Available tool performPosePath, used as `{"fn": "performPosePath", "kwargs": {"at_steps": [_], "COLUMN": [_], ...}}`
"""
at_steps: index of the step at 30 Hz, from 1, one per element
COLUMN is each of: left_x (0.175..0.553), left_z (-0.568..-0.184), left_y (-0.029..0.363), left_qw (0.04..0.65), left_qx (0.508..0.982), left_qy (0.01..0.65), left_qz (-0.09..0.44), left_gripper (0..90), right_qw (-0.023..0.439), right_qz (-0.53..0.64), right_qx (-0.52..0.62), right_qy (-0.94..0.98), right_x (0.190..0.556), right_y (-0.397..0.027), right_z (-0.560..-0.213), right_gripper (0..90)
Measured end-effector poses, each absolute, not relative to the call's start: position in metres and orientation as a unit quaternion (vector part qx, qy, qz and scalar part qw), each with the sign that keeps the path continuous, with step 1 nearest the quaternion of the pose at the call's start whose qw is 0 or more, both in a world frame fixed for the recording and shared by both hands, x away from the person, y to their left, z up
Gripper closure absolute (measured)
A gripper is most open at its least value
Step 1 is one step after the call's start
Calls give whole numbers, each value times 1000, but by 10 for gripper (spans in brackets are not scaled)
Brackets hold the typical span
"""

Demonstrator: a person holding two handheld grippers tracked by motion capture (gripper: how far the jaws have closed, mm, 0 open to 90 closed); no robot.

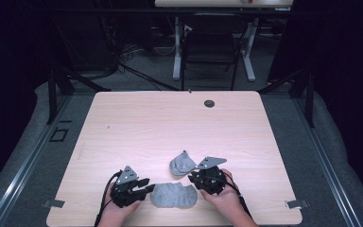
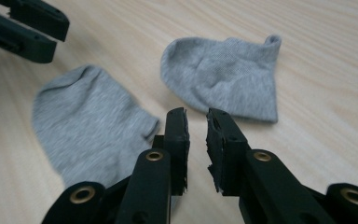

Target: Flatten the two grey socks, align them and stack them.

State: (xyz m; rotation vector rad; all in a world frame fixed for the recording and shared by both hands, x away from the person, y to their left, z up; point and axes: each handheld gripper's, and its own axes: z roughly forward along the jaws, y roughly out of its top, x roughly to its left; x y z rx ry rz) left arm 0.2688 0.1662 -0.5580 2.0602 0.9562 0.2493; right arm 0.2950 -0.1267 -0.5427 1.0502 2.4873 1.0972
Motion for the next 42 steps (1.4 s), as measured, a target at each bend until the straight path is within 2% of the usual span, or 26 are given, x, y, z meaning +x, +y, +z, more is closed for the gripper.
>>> {"fn": "performPosePath", "kwargs": {"at_steps": [15,28,34,42], "left_x": [270,271,271,272], "left_z": [-560,-560,-560,-562], "left_y": [164,165,165,163], "left_qw": [414,417,415,412], "left_qx": [822,820,822,823], "left_qy": [379,379,378,378], "left_qz": [98,100,100,100], "left_gripper": [630,628,628,628], "right_qw": [130,149,154,156], "right_qz": [344,312,294,300], "right_qx": [373,378,379,387], "right_qy": [852,859,864,858], "right_x": [340,347,347,348], "right_y": [-83,-62,-62,-63], "right_z": [-552,-563,-566,-567], "right_gripper": [726,710,752,868]}}
